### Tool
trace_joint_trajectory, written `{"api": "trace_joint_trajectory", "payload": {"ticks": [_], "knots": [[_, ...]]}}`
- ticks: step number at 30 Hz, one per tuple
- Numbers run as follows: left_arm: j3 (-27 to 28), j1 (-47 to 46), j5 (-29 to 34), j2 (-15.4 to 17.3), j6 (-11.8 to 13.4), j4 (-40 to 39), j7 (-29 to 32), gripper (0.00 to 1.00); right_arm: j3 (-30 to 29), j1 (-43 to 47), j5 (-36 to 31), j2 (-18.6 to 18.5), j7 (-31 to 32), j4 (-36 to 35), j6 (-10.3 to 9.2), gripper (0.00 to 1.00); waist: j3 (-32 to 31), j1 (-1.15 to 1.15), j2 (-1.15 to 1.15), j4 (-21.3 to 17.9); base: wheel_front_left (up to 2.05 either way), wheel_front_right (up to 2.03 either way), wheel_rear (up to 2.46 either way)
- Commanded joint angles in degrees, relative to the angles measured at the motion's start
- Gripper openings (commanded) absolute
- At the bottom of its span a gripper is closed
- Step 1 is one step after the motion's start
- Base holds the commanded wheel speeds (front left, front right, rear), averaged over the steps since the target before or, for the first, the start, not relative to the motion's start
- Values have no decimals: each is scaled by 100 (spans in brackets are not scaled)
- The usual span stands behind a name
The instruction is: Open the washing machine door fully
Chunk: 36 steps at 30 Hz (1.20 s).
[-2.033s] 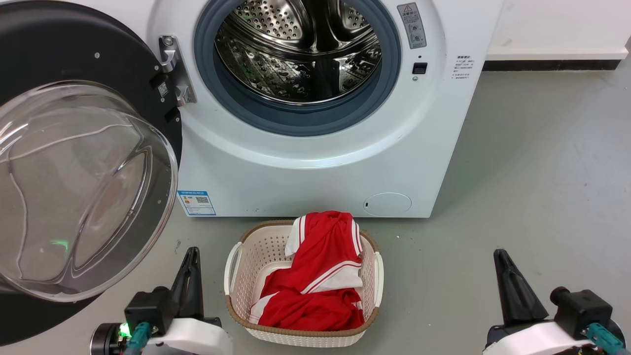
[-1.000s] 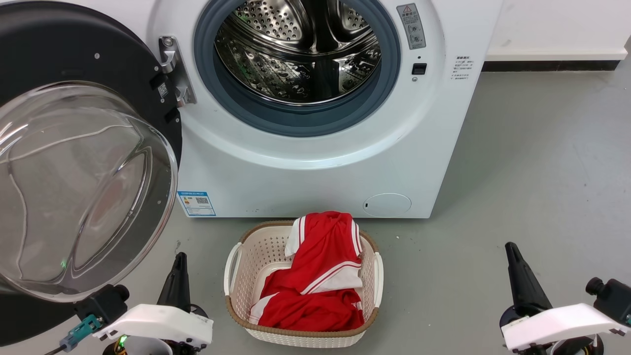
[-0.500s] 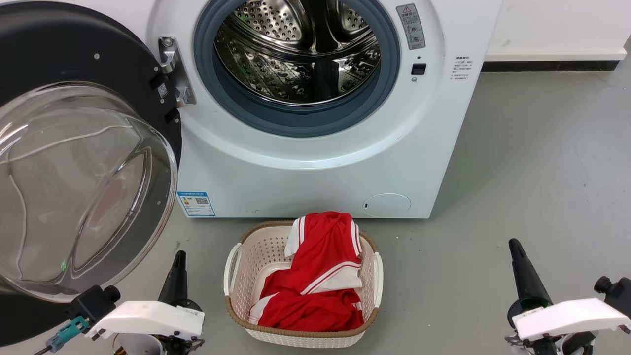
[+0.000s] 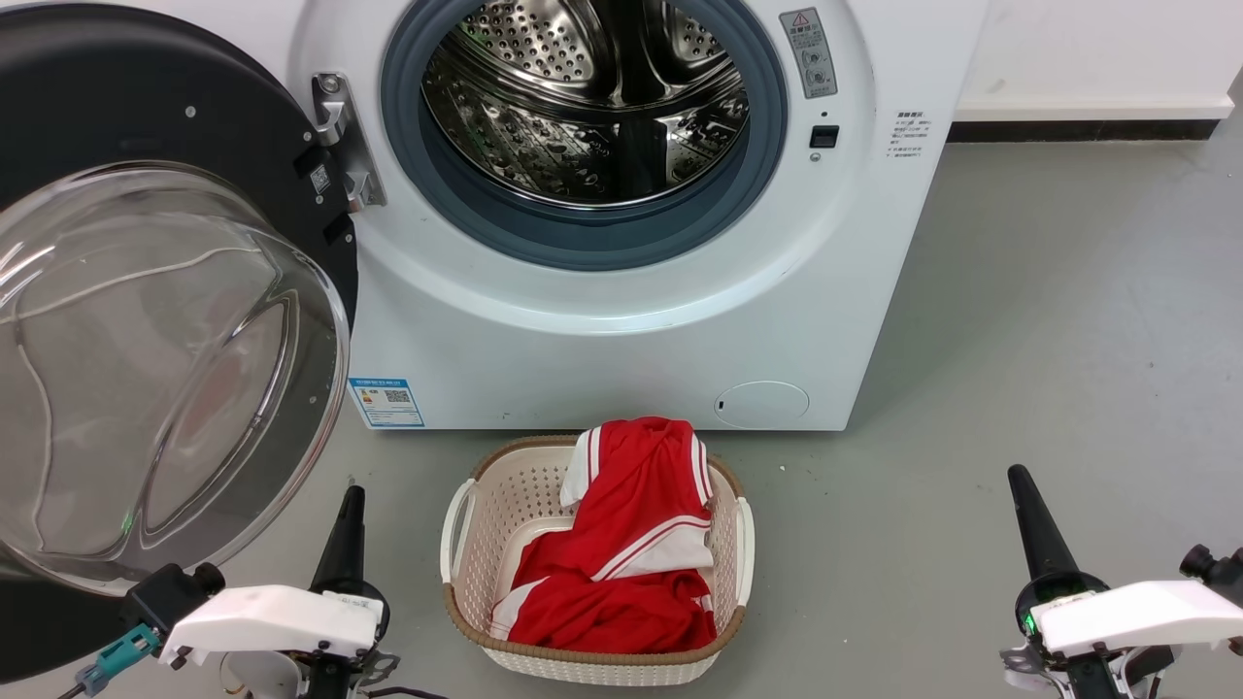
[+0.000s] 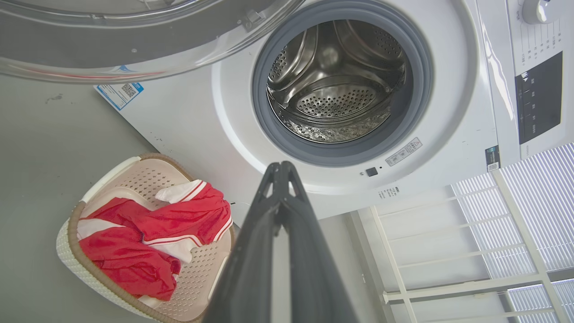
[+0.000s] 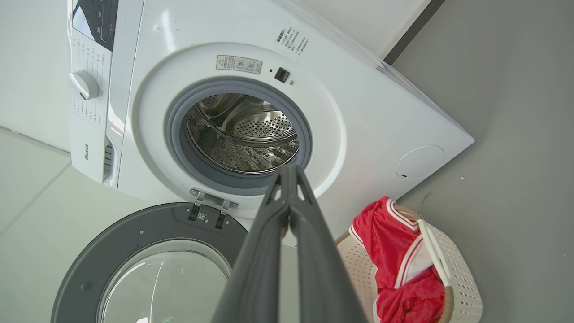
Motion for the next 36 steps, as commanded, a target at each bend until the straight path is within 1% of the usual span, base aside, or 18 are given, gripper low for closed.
{"api": "trace_joint_trajectory", "payload": {"ticks": [1,18,36], "knots": [[47,-120,-97,2,-29,-42,25,0,-20,-140,120,-33,12,-24,0,0,0,0,0,0,0,0,0],[234,-196,-1086,-71,-208,42,293,0,-127,-272,1158,-26,213,138,0,0,-7,0,0,-6,0,0,0],[392,-243,-1936,-121,-354,114,513,0,-227,-390,2037,-5,397,283,0,0,-14,0,0,-13,0,0,0]]}}
